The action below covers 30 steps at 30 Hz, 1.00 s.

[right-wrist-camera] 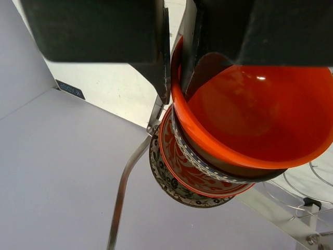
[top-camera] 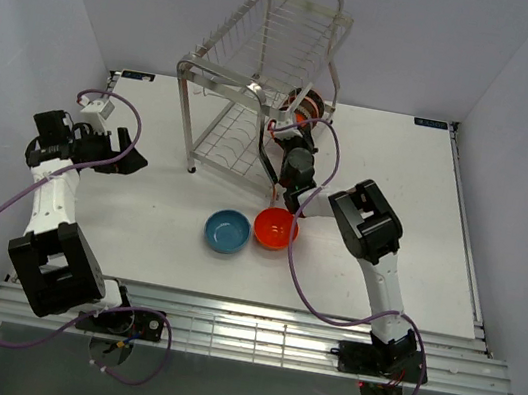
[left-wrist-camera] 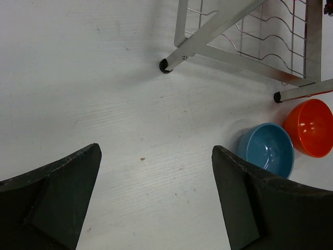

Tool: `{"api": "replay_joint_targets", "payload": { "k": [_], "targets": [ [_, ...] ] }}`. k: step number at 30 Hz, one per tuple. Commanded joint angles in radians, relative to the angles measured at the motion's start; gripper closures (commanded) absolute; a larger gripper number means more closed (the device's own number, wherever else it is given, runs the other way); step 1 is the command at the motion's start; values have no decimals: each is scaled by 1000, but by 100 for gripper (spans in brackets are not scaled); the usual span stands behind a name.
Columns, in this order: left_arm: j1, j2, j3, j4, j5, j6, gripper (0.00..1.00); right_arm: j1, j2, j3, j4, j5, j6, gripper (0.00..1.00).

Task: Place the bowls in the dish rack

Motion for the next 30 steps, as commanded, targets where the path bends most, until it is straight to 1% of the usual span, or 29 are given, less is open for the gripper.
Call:
{"api": "replay_joint_targets", "payload": {
  "k": [1, 6, 9, 13, 15, 23, 30],
  "targets": [
    [7, -6, 4, 13, 7, 14, 2, 9, 9, 4, 124, 22, -57, 92],
    [7, -6, 8, 15, 6, 16, 2, 12, 3, -37, 148, 19, -73, 91],
    [7, -8, 8, 13, 6, 16, 2, 15, -15, -63, 131, 12, -53, 85],
    [7, -8, 8, 13, 7, 11, 2, 16, -57, -95, 40, -31, 27, 77],
    [7, -8, 8, 13, 7, 11, 2, 18, -66, -100, 29, -36, 47, 74],
    [7, -9, 6, 12, 4, 13, 2, 21, -115, -146, -28, -67, 99, 55],
    [7, -18, 8, 12, 12, 3, 2, 19, -188, -167, -108, -79, 159, 47]
  ]
}}
